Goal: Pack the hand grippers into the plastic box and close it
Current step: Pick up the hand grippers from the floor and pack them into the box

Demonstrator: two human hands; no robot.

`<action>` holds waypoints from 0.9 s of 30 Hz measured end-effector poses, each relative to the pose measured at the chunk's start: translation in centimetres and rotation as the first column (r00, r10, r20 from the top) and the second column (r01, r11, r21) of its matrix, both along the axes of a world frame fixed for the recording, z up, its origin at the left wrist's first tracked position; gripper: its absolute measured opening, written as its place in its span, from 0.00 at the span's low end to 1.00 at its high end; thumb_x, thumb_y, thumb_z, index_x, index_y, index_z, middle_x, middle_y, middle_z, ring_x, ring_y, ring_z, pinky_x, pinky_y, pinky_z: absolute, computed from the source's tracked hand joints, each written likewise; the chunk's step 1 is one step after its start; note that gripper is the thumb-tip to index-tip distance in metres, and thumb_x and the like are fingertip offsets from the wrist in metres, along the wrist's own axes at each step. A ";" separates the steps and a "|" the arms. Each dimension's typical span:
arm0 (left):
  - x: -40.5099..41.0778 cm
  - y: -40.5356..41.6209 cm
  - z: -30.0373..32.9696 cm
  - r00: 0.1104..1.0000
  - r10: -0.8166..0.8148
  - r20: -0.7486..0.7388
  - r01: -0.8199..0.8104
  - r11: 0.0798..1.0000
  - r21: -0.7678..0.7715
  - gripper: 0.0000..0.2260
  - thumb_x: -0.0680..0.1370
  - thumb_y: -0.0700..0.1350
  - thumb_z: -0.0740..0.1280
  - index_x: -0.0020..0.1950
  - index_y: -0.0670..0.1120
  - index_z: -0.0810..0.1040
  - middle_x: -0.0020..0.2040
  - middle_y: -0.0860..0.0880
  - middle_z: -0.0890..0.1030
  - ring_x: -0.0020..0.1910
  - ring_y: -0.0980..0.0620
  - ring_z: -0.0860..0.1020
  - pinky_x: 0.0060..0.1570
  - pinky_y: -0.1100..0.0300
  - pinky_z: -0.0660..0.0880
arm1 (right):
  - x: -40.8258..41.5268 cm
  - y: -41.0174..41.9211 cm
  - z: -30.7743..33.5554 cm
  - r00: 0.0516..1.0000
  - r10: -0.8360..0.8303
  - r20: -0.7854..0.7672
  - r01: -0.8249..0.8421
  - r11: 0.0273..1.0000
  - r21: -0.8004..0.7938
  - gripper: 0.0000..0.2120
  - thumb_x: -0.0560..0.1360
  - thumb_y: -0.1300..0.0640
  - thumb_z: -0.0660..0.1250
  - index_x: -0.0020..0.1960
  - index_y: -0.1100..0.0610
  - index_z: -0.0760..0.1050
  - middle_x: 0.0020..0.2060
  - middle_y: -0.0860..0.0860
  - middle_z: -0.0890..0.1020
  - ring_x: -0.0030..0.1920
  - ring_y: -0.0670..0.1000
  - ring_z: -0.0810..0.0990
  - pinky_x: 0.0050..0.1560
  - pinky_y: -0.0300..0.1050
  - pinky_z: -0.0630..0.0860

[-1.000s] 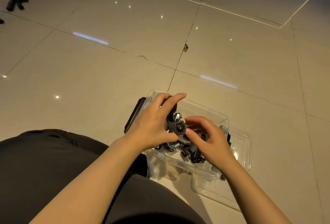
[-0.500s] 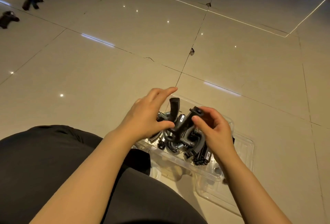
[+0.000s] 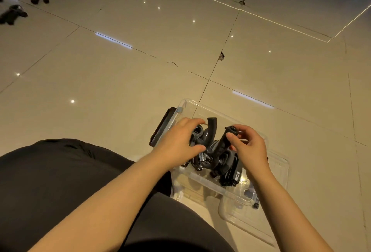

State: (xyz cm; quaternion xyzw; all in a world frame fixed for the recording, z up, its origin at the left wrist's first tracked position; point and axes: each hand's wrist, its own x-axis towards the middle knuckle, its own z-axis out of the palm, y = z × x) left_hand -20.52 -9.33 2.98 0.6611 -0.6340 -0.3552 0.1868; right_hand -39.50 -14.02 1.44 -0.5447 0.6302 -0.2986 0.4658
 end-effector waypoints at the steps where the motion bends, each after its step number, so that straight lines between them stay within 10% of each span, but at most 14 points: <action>1: -1.0 0.2 -0.2 1.000 0.026 0.004 -0.026 1.000 -0.008 0.31 0.73 0.54 0.70 0.72 0.55 0.62 0.69 0.53 0.66 0.63 0.53 0.71 0.60 0.56 0.71 | 0.5 0.2 0.3 1.000 0.001 0.022 -0.001 1.000 -0.018 0.10 0.73 0.57 0.70 0.49 0.44 0.77 0.45 0.46 0.80 0.49 0.51 0.80 0.50 0.57 0.79; 10: -1.5 0.3 1.2 0.964 0.264 -0.027 -0.260 0.924 -0.279 0.30 0.65 0.57 0.75 0.62 0.52 0.67 0.55 0.58 0.75 0.54 0.55 0.75 0.56 0.55 0.71 | 3.6 1.8 5.4 0.915 -0.082 0.395 0.078 0.997 0.026 0.09 0.72 0.63 0.70 0.51 0.53 0.79 0.43 0.53 0.80 0.46 0.55 0.83 0.42 0.46 0.81; 14: -0.9 0.3 2.1 0.944 0.235 -0.233 -0.291 0.925 -0.244 0.32 0.64 0.53 0.75 0.63 0.60 0.64 0.55 0.61 0.75 0.56 0.57 0.76 0.60 0.50 0.72 | 3.5 1.8 6.8 0.944 0.094 0.315 -0.062 0.992 -0.112 0.13 0.70 0.57 0.72 0.53 0.50 0.77 0.47 0.49 0.81 0.49 0.51 0.82 0.44 0.41 0.79; 19: 0.7 0.8 3.4 0.893 0.083 -0.443 -0.145 0.984 -0.108 0.35 0.66 0.43 0.76 0.64 0.68 0.64 0.59 0.60 0.76 0.61 0.66 0.72 0.58 0.67 0.67 | 1.3 0.1 8.3 0.901 0.433 -0.013 -0.419 0.864 -0.279 0.38 0.60 0.38 0.74 0.67 0.33 0.62 0.68 0.36 0.65 0.67 0.36 0.64 0.63 0.39 0.66; 27: 0.5 1.5 3.6 0.837 -0.055 -0.544 0.049 0.998 -0.026 0.37 0.70 0.39 0.73 0.69 0.66 0.62 0.63 0.62 0.73 0.64 0.68 0.69 0.58 0.76 0.65 | 1.1 -0.1 9.4 0.793 0.573 0.206 -0.529 0.816 -0.233 0.34 0.59 0.46 0.79 0.63 0.48 0.73 0.60 0.44 0.77 0.60 0.49 0.78 0.58 0.41 0.75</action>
